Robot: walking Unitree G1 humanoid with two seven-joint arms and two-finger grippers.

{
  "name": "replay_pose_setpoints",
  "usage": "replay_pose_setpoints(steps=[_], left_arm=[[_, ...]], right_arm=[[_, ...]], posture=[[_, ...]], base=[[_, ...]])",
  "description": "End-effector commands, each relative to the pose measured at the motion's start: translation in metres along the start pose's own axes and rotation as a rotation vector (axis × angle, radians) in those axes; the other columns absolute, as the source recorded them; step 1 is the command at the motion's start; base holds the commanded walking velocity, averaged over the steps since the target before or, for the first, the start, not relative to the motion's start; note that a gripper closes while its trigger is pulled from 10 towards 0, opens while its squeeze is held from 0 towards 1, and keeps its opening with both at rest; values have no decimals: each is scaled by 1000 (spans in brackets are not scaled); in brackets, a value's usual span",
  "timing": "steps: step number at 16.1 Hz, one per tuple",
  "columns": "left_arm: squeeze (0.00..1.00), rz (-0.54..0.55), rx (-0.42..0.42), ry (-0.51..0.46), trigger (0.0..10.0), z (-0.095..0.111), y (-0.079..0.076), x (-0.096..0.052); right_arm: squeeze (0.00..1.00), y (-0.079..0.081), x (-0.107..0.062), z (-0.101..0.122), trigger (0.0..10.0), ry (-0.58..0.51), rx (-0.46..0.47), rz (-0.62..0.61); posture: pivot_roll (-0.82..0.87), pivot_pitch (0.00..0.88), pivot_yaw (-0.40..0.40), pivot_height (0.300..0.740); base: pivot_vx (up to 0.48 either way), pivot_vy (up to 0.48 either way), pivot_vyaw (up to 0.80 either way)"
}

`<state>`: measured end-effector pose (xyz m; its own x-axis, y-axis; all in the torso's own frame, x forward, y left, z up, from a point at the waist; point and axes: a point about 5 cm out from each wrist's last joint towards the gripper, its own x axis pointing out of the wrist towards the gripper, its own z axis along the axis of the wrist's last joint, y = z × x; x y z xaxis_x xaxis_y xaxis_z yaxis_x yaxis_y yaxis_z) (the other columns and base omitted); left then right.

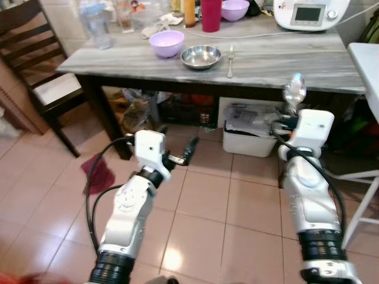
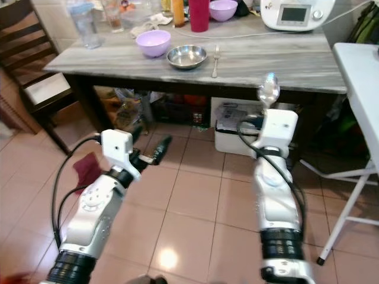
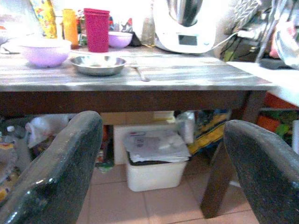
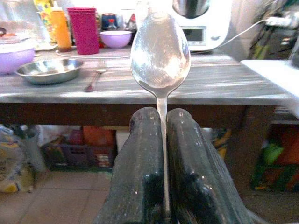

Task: Setting the table

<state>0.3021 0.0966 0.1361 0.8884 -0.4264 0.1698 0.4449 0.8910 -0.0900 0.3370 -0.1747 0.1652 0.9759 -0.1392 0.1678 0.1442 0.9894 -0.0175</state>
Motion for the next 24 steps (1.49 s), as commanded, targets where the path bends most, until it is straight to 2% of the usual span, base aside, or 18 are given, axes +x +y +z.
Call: replay_pose_setpoints(steps=[1,4,7,8,14,16,19,24], left_arm=[[0,-6,2,-2,10000,1,-1,0],[0,14,14,1,10000,0,0,-1],[0,64,51,-3,10000,0,8,-2],[0,119,77,-8,10000,2,20,-7],[0,267,147,20,10000,-1,48,-38],[0,275,149,21,10000,-1,48,-39],[0,358,169,44,10000,-5,51,-54],[0,410,170,78,10000,-9,56,-66]], right_arm=[[0,-4,1,3,10000,-13,-5,-12],[0,-6,0,4,10000,-16,-12,-8],[0,-5,-2,5,10000,-26,-17,-5],[0,-9,-8,5,10000,-38,-28,-8],[0,-19,-37,5,10000,-54,-77,-9],[0,-19,-38,5,10000,-53,-78,-7],[0,-20,-50,2,10000,-39,-89,-4],[0,-22,-57,1,10000,-24,-96,-7]], posture=[[-176,128,61,740],[-179,129,57,740],[-180,129,55,740],[-181,128,54,740],[-175,125,55,740],[-175,125,55,740],[-179,135,56,740],[-180,139,55,740]], base=[[480,0,-481],[480,0,0],[476,0,0],[446,0,0],[374,0,0],[337,0,0],[0,0,-344],[0,0,-367]])
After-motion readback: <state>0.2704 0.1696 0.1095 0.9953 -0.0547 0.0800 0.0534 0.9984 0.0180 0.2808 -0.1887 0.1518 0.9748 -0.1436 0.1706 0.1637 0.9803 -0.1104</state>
